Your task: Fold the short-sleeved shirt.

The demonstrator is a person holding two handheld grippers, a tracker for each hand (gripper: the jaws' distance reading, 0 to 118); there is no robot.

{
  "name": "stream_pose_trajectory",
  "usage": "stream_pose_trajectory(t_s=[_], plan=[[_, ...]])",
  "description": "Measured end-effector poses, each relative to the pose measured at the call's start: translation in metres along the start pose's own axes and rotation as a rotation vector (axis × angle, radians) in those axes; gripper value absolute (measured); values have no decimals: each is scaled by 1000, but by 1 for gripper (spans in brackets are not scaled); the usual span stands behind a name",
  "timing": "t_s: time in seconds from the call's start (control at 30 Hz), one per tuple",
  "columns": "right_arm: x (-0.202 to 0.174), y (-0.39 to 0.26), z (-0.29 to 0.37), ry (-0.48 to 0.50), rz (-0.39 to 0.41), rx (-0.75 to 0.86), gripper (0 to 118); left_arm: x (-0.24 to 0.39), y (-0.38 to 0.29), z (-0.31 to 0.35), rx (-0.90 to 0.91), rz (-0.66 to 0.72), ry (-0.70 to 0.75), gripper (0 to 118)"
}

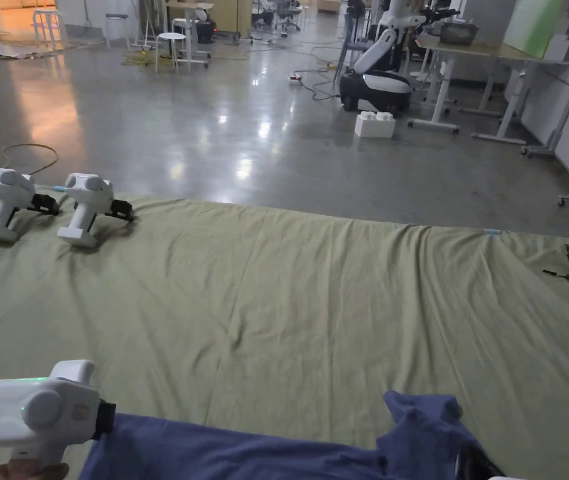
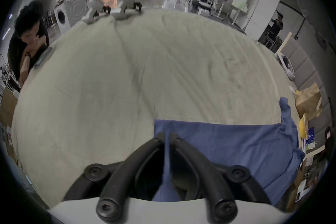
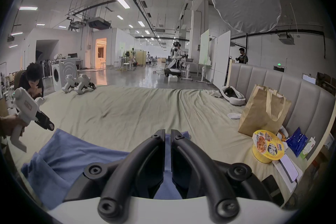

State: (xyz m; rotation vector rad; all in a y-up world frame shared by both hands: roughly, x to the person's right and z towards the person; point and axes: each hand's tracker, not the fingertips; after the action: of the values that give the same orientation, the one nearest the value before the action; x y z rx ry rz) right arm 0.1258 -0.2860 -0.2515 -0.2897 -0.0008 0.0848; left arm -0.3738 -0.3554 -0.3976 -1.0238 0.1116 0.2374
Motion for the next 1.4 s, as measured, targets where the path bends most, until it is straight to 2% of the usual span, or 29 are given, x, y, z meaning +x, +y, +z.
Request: stream_pose_trajectory(t_s=[0.03,0.07,0.23,0.33,0.43,0.53,0.6,0.67,0.7,0.77,0.8,0.83,0.87,0.93,0.97,1.0,1.03,1.07,1.1,1.2,1.27,1.33,1.4], plan=[[2,-2,-2,3,-4,-20,9,-1,3,-5,-9,3,-5,56],[3,-5,-4,4,-12,-35,9,-1,4,-11,-16,2,-3,68],[6,-20,-7,-6,-14,-87,9,1,3,-34,-100,-62,86,70],[8,-25,-10,-14,-8,-111,9,6,4,-36,-98,-42,77,70],[13,-26,-12,-16,-18,-137,9,13,4,-34,-90,-82,105,70],[22,-24,-17,-20,-38,-166,9,20,0,-31,-71,-118,117,60],[31,-22,-24,-32,-45,-201,9,22,1,-29,-57,-145,117,29],[43,-19,-38,-41,-53,-257,9,15,6,-29,-50,-142,95,10],[51,-16,-51,-37,-41,-319,10,12,8,-29,-59,-120,66,8],[67,-11,-77,-7,-36,-413,26,17,4,-32,-61,-106,38,6],[76,-9,-93,16,-28,-476,38,14,3,-31,-45,-106,45,6],[84,-7,-109,30,-36,-518,59,14,5,-29,-20,-107,45,6],[90,-8,-124,37,-30,-567,71,14,8,-26,14,-132,57,5],[101,-9,-153,42,-24,-633,73,13,12,-24,40,-141,46,5],[103,-11,-165,34,2,-658,76,26,-16,16,52,-135,35,5],[106,-13,-179,36,27,-708,77,32,-28,27,63,-128,30,5],[108,-17,-190,15,42,-728,77,37,-38,36,74,-124,30,5],[109,-21,-200,15,53,-744,77,24,-19,20,85,-124,28,5],[112,-24,-211,45,47,-776,77,24,-22,23,91,-124,28,5],[115,-30,-229,91,-30,-824,73,21,-10,31,100,-126,29,5],[112,-31,-237,89,-38,-829,58,15,-2,33,110,-124,31,5],[107,-35,-240,99,-15,-820,30,21,-8,37,107,-119,28,5],[100,-40,-243,86,46,-819,27,17,-6,38,93,-107,22,5]])
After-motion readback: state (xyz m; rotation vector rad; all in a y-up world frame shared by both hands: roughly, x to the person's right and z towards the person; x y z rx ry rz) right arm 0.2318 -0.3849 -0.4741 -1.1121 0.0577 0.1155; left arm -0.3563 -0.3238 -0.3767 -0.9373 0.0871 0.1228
